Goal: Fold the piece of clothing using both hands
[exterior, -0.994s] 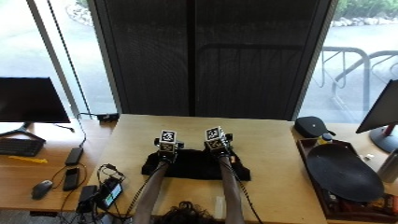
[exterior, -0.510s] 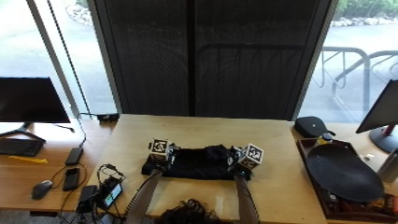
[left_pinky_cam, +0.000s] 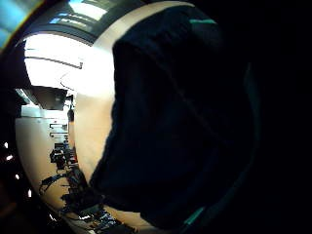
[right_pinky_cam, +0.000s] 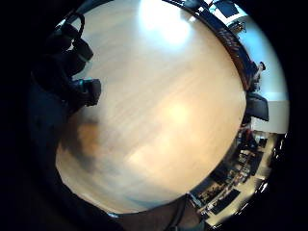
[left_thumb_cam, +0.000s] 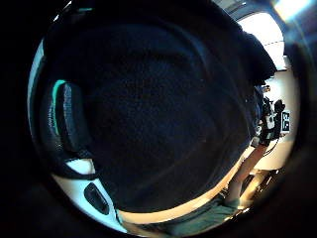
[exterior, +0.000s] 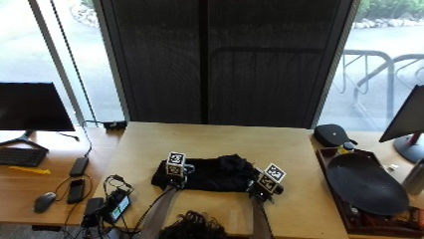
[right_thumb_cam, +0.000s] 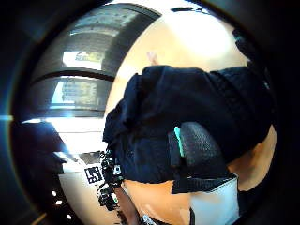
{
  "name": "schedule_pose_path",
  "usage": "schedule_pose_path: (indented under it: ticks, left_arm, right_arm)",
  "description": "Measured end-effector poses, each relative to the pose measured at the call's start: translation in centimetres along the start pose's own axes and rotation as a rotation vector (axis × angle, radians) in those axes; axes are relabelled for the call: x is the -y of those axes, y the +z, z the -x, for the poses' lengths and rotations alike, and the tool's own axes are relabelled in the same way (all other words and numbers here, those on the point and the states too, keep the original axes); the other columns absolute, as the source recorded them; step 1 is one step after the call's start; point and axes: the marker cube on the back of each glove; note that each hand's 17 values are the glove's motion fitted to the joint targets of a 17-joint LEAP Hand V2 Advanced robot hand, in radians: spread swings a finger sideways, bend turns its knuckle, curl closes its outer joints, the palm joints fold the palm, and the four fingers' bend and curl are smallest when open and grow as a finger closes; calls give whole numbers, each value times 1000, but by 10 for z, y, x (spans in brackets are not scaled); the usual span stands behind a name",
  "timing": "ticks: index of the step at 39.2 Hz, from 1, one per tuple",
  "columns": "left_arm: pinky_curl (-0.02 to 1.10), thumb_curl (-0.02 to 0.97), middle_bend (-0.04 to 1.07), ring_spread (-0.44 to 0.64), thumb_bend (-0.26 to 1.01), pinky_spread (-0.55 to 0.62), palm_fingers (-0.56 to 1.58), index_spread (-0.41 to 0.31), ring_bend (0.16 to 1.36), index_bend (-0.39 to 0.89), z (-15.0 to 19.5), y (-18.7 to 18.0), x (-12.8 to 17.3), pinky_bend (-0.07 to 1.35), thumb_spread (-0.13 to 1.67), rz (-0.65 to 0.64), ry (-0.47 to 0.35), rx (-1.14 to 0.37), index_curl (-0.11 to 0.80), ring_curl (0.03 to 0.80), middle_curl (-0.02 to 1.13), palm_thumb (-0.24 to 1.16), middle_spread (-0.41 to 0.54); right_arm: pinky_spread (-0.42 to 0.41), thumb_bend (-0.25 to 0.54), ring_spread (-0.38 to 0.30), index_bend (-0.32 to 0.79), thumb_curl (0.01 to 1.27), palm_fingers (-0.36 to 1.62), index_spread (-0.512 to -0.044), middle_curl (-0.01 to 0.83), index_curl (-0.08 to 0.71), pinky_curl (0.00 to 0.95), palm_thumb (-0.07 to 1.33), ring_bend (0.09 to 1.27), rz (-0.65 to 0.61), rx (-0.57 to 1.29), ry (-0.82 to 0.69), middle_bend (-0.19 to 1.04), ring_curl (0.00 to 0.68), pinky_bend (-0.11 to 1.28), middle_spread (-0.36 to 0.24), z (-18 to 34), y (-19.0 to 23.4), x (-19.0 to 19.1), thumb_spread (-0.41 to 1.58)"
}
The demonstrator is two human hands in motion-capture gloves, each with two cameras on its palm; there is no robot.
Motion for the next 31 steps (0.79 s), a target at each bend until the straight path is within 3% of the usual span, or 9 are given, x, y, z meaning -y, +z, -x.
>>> schedule_pose_path:
  ticks: [5, 9, 15, 17, 19, 23, 27, 31]
  left_arm:
    - [298, 317, 156, 83, 46, 270, 434, -124, 434, 180, 2, 3, 5, 375, 1496, -26, -15, -42, 370, 339, 419, 595, -55]
    - [302, 302, 156, 106, 38, 290, 422, -122, 431, 181, 0, 5, 3, 373, 1543, -12, -19, -98, 379, 335, 405, 557, -39]
    - [310, 288, 164, 122, 36, 306, 419, -120, 428, 179, -2, 7, -4, 372, 1590, 38, -10, -128, 390, 333, 393, 524, -27]
    - [313, 284, 166, 126, 37, 310, 417, -120, 428, 175, -4, 6, -3, 372, 1595, 34, 2, -141, 394, 334, 391, 516, -25]
    - [315, 281, 168, 128, 38, 313, 417, -120, 429, 175, -4, 7, -4, 371, 1597, 40, 1, -143, 397, 334, 389, 509, -23]
    - [323, 276, 171, 132, 43, 315, 415, -119, 430, 168, -1, 9, 0, 375, 1599, 23, -22, -117, 397, 335, 387, 499, -21]
    - [329, 273, 173, 135, 48, 318, 414, -119, 431, 168, -8, 8, 1, 374, 1600, 25, -46, -118, 399, 337, 385, 491, -20]
    - [333, 267, 172, 136, 52, 316, 417, -118, 429, 169, -21, 6, 5, 378, 1603, 35, -76, -112, 402, 337, 383, 475, -19]
  right_arm:
    - [90, -25, -17, 36, 351, 680, -188, 397, 184, 384, 636, 631, 200, -12, 38, 200, 422, 673, 27, 8, 6, -7, 1208]
    - [94, -2, -29, 43, 364, 545, -180, 394, 174, 400, 699, 641, 410, 47, 40, 180, 438, 694, 62, 16, 8, -19, 1199]
    - [70, 34, -52, 48, 386, 494, -159, 373, 152, 395, 810, 659, 292, -34, 110, 158, 428, 739, 97, 14, 8, -1, 1204]
    - [-44, 45, -109, -38, 395, 605, -149, 371, 117, 415, 850, 736, 276, -81, 147, 176, 444, 824, 102, 12, 8, 2, 1193]
    - [-116, 47, -152, -79, 399, 677, -139, 380, 81, 404, 874, 785, 246, -129, 177, 218, 438, 844, 84, 9, 6, 4, 1183]
    - [-196, 47, -205, -123, 412, 826, -132, 450, 19, 412, 923, 885, 210, -165, 176, 425, 473, 840, -53, 11, 2, 8, 1143]
    - [-246, 36, -226, -87, 419, 839, -136, 486, -9, 426, 951, 924, 212, -63, 111, 514, 498, 842, -125, 19, -3, 13, 1112]
    - [-277, 25, -242, -39, 444, 861, -155, 513, -9, 419, 986, 871, 253, 106, 38, 590, 492, 833, -172, 27, -14, 25, 1053]
